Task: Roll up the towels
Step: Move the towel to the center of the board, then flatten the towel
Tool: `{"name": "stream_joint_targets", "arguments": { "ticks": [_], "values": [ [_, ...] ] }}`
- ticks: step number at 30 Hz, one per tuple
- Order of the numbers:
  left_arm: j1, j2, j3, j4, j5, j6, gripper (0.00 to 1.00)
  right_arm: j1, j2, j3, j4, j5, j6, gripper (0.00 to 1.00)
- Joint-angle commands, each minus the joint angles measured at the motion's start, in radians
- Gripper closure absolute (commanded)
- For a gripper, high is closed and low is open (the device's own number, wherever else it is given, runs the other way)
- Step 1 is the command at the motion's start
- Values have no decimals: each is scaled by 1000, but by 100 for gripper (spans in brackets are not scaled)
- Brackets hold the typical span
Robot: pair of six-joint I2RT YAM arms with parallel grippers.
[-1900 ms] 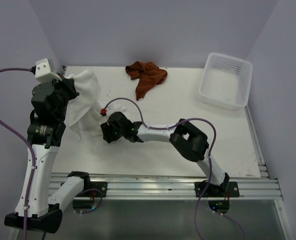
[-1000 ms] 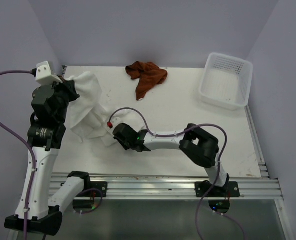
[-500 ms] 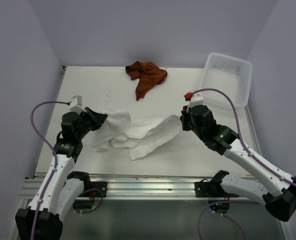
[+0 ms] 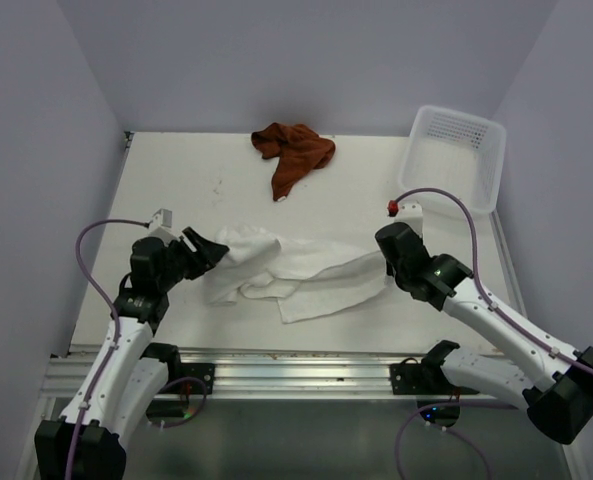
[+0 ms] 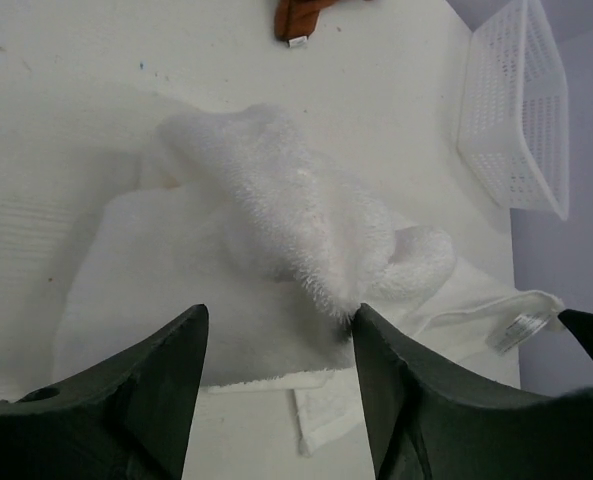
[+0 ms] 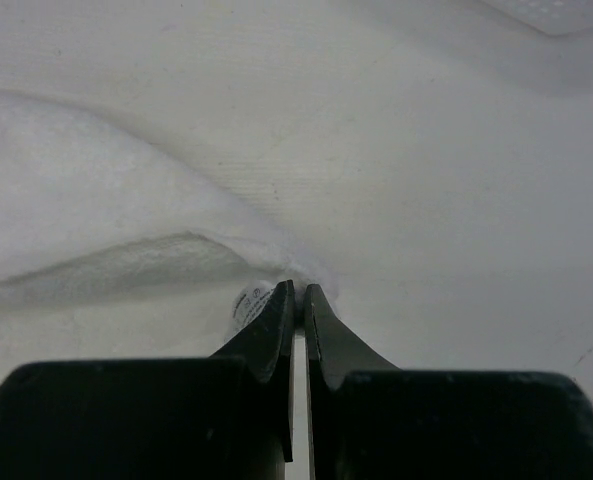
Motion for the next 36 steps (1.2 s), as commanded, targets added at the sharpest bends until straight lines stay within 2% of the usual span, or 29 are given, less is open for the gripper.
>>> {"name": "stream_joint_targets", "arguments": {
  "ticks": [1,2,3,7,9,10,11,13,14,15,16,17,18,20,21,24,27,32,36],
  "values": [
    [-4,1,83,-73,-73,56,36,-5,-19,14,11,36,31,100],
    [-4,2,104,-76,-93,66,28,-7,-19,11,25,17,25,100],
    [-4,7,127,-77,-99,76,26,-7,-19,10,42,-6,30,100],
    [-5,-4,291,-85,-123,129,24,-7,10,20,88,-66,24,100],
    [-8,-4,339,-67,-85,139,30,-7,46,32,100,-78,24,100],
    [-17,-1,363,-33,-62,141,39,-7,53,40,105,-89,24,100],
    [-31,7,368,-16,-20,136,42,-7,70,42,112,-95,24,100],
    [-129,57,359,-4,-21,135,50,-7,81,40,134,-101,27,100],
    [-187,76,347,-2,-77,136,53,-5,90,40,140,-103,30,100],
    [-328,111,318,3,-126,142,56,-5,96,39,148,-104,33,100],
    [-403,128,299,10,-180,150,60,-7,98,36,151,-104,34,100],
    [-483,145,284,18,-293,155,60,-7,101,34,155,-106,34,100],
    [-627,184,260,24,-323,167,61,-7,106,33,157,-103,36,100],
    [-774,269,249,73,-389,188,61,-5,109,25,160,-106,36,100],
    [-806,304,252,85,-396,207,61,-7,109,22,163,-107,36,100],
    [-850,442,294,79,-441,219,61,-7,104,8,168,-116,36,100],
    [-852,521,328,87,-540,225,57,-7,96,-4,168,-123,34,100],
    [-851,637,431,27,-758,239,44,-8,78,-23,177,-124,28,100],
    [-843,705,482,4,-858,296,37,-7,83,-29,184,-126,22,100]
  ]
}}
